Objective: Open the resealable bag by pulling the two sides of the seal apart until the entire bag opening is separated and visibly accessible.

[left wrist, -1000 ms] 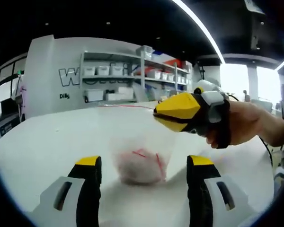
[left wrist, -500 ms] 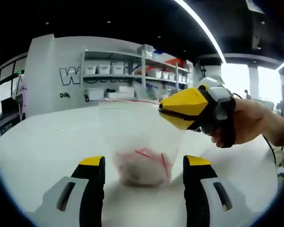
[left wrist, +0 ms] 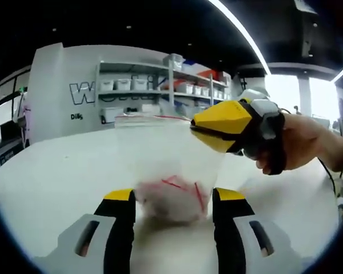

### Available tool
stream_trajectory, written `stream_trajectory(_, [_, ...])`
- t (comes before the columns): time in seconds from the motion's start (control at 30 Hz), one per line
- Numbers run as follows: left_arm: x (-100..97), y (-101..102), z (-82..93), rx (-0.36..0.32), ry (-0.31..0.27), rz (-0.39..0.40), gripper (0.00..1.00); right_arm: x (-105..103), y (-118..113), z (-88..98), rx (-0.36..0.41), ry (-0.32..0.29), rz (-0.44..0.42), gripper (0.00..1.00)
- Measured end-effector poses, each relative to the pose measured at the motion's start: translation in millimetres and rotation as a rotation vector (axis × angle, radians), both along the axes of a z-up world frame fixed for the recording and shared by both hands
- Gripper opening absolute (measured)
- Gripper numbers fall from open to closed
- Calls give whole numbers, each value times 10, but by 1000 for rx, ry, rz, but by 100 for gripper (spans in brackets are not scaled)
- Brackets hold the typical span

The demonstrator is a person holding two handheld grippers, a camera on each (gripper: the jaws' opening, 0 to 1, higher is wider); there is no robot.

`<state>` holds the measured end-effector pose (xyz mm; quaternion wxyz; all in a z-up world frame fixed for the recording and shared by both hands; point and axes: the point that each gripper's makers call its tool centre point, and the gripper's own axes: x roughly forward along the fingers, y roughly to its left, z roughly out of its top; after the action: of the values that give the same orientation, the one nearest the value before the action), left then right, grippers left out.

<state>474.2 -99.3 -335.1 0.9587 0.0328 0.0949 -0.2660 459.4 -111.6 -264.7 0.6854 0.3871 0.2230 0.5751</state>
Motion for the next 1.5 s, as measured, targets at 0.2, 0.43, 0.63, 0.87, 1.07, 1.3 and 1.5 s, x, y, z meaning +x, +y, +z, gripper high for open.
stream_trajectory(0.2, [7,-13,-1,-4,-9,-7,47,-6,-5,-6,-2,-2,-3,0])
stream_trajectory(0.43, [1,-24,-15,-11,-8,-19,44,-50,16,-1,1,-1,7,0])
stream_trajectory(0.63, [-4,-33,-18,-20,-6,-28,42,-26,9,11,6,-4,6,0])
stream_trajectory(0.87, [0,-41,-20,-17,-5,-39,42,8,-10,38,18,-26,-15,5])
stream_trajectory(1.07, [-4,-52,-20,-14,-6,-52,41,-8,-48,45,12,-45,-34,11])
stream_trajectory(1.3, [-18,-90,-25,-9,-8,-78,41,33,-99,73,8,-58,-45,10])
stream_trajectory(1.5, [-50,-131,-25,-10,-11,-108,41,89,-118,88,0,-60,-47,9])
